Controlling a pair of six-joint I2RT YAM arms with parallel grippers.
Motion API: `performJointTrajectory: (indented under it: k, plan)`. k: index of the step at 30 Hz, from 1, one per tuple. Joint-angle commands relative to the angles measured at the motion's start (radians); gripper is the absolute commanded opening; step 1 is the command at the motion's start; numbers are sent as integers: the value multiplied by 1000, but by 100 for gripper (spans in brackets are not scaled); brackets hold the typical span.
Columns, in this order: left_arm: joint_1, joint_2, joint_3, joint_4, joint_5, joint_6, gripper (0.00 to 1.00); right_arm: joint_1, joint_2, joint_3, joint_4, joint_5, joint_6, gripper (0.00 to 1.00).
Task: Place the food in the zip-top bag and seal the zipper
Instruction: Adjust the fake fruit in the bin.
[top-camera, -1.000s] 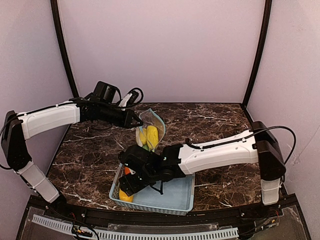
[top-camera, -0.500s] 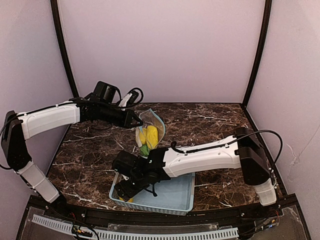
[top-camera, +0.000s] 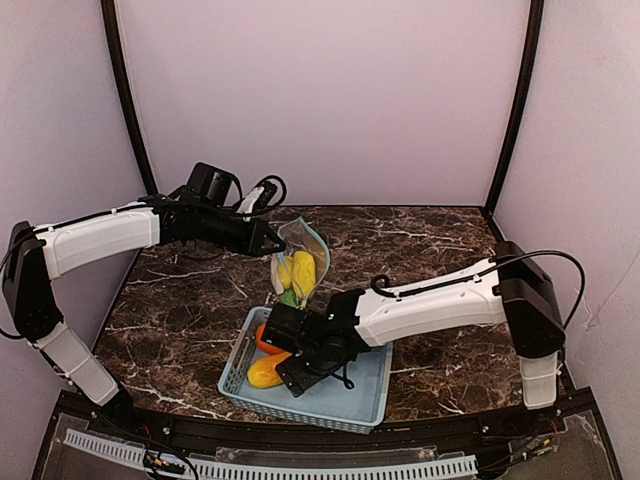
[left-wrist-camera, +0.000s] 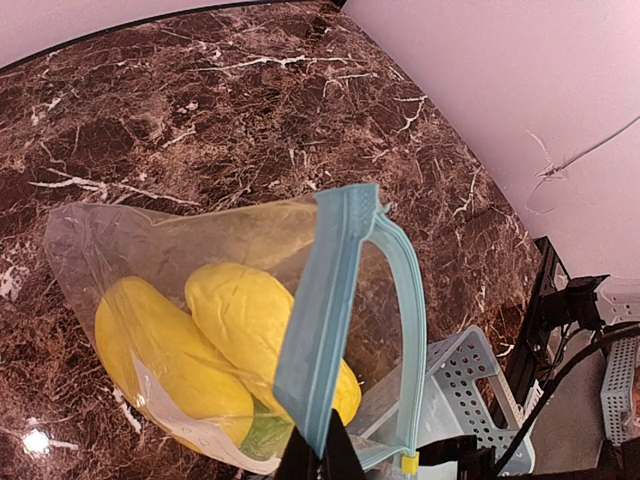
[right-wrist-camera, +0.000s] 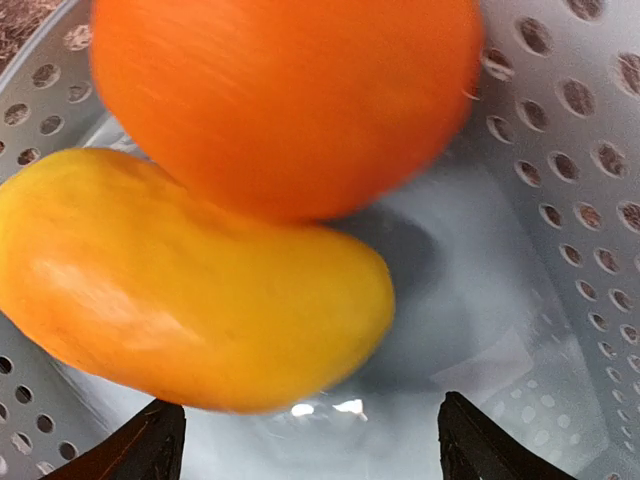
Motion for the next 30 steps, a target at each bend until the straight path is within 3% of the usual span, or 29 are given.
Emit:
performJointTrajectory:
  k: [1,10,24,30]
  plan:
    - [-3,-46,-4,-11,-2,13,1,-29,-111,-96,72,3,-22,85]
    - [-3,-45,-6,-9,-2,12,1,-49,-243,-265,331,-148,-206,90]
    - [-3,-36,-6,-9,3,9,1,-76,-108,-84,201,-254,65,84]
    - [-4,-41,-4,-9,5,9,1,-34,-28,2,196,-236,-15,83]
